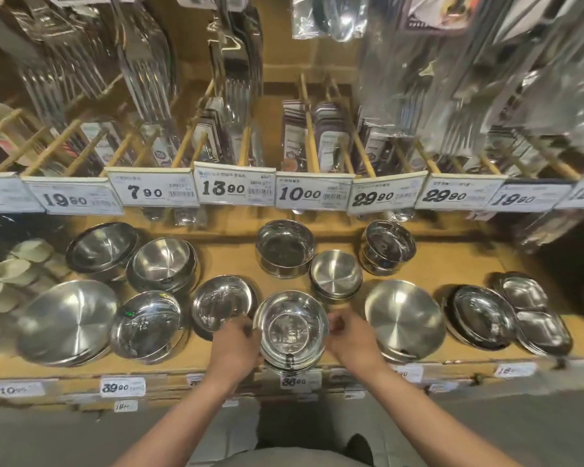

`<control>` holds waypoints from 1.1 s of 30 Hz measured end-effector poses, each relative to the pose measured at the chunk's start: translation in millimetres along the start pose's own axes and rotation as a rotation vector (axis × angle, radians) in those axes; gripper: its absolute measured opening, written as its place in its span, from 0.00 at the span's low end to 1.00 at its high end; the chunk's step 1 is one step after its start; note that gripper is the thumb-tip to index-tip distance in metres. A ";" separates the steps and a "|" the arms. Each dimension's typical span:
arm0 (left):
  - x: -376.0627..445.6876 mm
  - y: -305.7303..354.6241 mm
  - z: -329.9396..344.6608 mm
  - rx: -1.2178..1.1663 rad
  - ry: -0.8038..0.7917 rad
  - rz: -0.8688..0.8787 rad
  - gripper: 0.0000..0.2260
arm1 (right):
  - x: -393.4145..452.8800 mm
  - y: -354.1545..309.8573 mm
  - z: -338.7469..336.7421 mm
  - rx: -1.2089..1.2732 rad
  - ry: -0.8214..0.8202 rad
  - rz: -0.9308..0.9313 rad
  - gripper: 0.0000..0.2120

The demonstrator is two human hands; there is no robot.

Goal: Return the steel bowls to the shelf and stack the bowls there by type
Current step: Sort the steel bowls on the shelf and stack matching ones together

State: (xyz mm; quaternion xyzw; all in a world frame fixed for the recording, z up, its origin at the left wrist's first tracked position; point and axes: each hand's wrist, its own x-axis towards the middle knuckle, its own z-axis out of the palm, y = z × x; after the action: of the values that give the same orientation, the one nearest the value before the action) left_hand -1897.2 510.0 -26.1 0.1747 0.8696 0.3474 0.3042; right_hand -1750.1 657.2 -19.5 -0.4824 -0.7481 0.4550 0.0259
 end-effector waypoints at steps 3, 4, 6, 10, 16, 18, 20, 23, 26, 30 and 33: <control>-0.4 -1.1 3.4 0.031 0.018 0.013 0.05 | -0.2 1.2 2.3 -0.008 -0.001 0.019 0.07; -1.9 -0.9 4.2 0.037 0.035 0.020 0.04 | 0.1 1.6 3.2 0.005 -0.015 0.029 0.09; -3.5 -2.9 4.6 0.023 0.053 0.019 0.03 | 0.1 1.4 4.6 0.037 -0.042 0.050 0.14; -5.3 -1.2 3.3 0.037 0.059 -0.015 0.05 | -4.3 4.3 -0.6 0.081 -0.066 0.016 0.13; -18.7 26.5 3.3 0.091 0.240 0.090 0.03 | -17.3 46.4 -67.0 0.283 0.190 -0.001 0.09; -19.4 43.7 10.8 0.103 0.273 0.138 0.05 | -19.1 76.8 -107.0 0.316 0.345 0.030 0.09; -19.2 63.6 21.9 0.096 0.295 0.155 0.09 | -12.8 109.4 -146.0 0.268 0.461 0.147 0.12; -24.8 93.3 50.1 0.060 0.261 0.176 0.12 | 2.8 154.2 -197.6 0.180 0.488 0.280 0.15; -37.6 115.4 85.1 -0.013 0.180 0.162 0.08 | 20.9 178.9 -228.9 0.081 0.470 0.319 0.21; -56.0 136.5 133.0 -0.103 0.128 0.172 0.08 | 45.6 195.4 -245.9 0.000 0.331 0.311 0.22; -63.7 143.5 161.0 -0.096 0.091 0.152 0.08 | 57.0 201.6 -253.8 -0.094 0.271 0.294 0.18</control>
State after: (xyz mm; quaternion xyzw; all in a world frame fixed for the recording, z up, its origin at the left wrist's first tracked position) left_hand -1731.2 657.5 9.5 0.2095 0.8492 0.4183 0.2449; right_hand -1518.5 890.4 -36.3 -0.6437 -0.6798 0.3494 0.0373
